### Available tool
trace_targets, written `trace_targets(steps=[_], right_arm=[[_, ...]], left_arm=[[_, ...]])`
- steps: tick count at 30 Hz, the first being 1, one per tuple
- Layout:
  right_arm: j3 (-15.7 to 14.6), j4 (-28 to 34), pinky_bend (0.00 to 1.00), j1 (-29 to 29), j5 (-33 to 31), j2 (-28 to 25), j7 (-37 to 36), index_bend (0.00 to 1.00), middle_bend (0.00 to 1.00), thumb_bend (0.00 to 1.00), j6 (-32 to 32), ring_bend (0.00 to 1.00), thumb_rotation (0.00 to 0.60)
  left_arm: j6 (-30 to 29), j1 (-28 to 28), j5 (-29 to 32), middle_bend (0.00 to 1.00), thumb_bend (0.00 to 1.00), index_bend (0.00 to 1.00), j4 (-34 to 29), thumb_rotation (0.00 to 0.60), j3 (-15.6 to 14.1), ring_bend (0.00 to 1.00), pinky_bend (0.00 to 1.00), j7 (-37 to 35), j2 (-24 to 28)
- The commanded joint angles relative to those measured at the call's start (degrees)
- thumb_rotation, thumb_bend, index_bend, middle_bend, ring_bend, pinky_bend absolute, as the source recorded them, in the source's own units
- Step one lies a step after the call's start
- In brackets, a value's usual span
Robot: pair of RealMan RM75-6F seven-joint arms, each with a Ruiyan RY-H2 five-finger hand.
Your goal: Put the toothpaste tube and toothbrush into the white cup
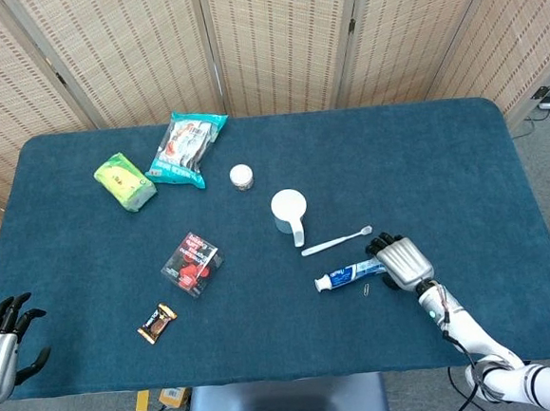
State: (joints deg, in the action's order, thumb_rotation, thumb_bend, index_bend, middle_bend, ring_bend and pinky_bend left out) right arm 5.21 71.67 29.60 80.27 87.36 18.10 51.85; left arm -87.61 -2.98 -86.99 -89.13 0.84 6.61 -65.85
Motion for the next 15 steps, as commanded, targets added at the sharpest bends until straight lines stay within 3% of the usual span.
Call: trace_targets(steps=[1,15], right_arm=[[-0.3,-1.4,0.38,0.6,-0.4,1.2,0.1,0.35,0.25,0.23,-0.2,0.17,0.6],[-0.7,-7.9,0.38,0.9,1.5,5.0,-5.8,0.59,0.34,0.37,4.2,0.19,0.6]], left_arm=[[0.0,0.1,0.1,0.15,0.31,0.35,0.2,0.6,0.0,0.12,0.19,-0.3,0.0],[0.0,0.5,0.2,0.15,0.31,0.35,1.1,0.6,0.0,0.12,0.19,-1.0,-0.2]])
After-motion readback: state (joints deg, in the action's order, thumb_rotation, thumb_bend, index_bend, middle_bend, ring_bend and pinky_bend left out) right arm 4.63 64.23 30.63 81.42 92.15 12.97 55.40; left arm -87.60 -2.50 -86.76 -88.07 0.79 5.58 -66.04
